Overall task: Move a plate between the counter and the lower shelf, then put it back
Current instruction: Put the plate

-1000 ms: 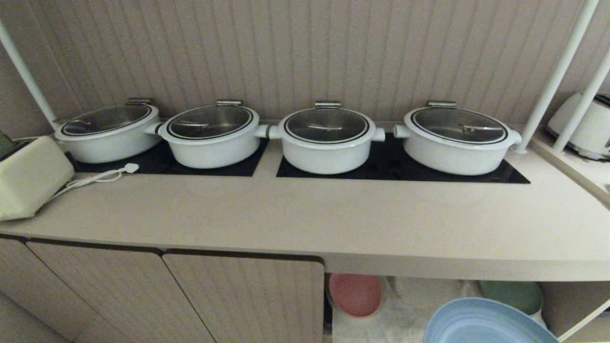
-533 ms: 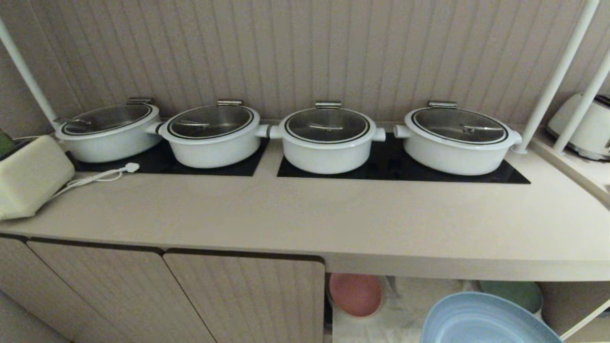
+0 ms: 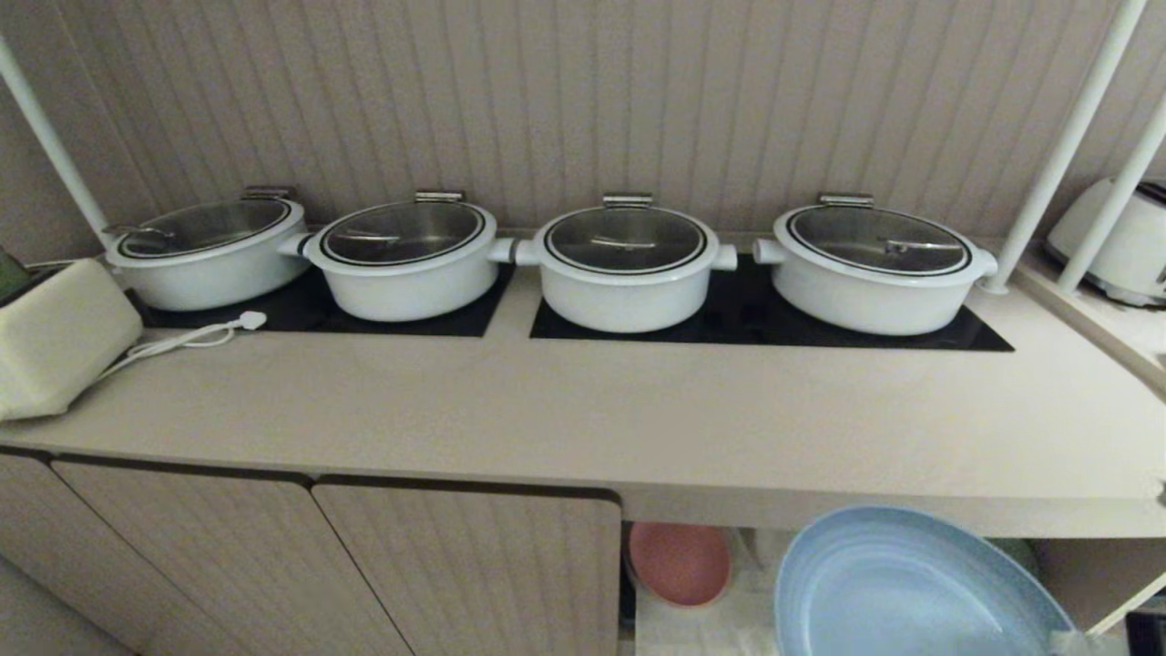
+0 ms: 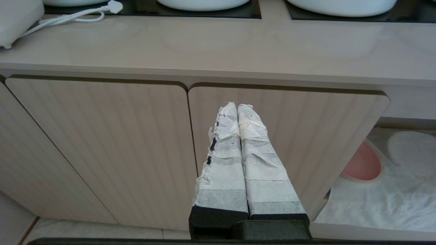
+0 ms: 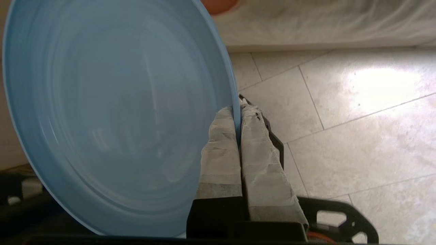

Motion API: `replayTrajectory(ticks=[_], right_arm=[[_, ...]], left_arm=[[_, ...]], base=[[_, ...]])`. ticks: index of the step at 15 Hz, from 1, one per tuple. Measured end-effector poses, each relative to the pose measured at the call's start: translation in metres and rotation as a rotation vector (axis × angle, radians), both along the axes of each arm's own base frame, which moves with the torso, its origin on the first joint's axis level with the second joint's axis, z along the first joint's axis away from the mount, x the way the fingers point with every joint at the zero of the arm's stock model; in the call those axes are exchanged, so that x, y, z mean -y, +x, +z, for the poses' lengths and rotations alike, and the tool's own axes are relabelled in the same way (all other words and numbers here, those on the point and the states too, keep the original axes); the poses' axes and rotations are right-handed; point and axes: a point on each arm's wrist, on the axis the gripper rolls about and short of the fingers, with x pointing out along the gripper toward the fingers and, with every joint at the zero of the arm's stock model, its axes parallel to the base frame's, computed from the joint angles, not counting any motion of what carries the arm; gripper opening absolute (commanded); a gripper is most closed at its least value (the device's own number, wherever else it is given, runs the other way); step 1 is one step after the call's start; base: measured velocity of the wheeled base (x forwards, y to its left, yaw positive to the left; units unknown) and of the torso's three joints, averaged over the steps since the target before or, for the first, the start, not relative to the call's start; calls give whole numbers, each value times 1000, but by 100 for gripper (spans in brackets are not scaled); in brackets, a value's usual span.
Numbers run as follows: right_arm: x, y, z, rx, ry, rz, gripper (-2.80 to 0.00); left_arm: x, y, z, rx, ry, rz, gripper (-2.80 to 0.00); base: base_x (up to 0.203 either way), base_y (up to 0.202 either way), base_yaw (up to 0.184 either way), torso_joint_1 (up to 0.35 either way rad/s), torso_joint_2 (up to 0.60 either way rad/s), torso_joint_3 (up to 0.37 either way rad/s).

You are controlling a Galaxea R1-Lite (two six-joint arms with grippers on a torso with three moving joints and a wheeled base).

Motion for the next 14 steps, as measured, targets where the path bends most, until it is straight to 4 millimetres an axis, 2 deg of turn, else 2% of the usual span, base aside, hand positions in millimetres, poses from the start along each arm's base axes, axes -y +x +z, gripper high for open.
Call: replayTrajectory(ticks=[3,6,10,14], right_arm=[[-7,30,13,-8,-15,19,-280],[-17,71,26,-10,-26,40,-280],[-37,139,43,13,-8,76,-280],[-62,204,47,37,5,101,-280]], left_arm=[[0,0,0,0,0,0,-280],[0,0,0,0,0,0,-280],[0,0,0,0,0,0,-280],[0,0,0,0,0,0,-280]], base=[[0,0,0,0,0,0],[0,0,0,0,0,0],[0,0,0,0,0,0],[0,0,0,0,0,0]])
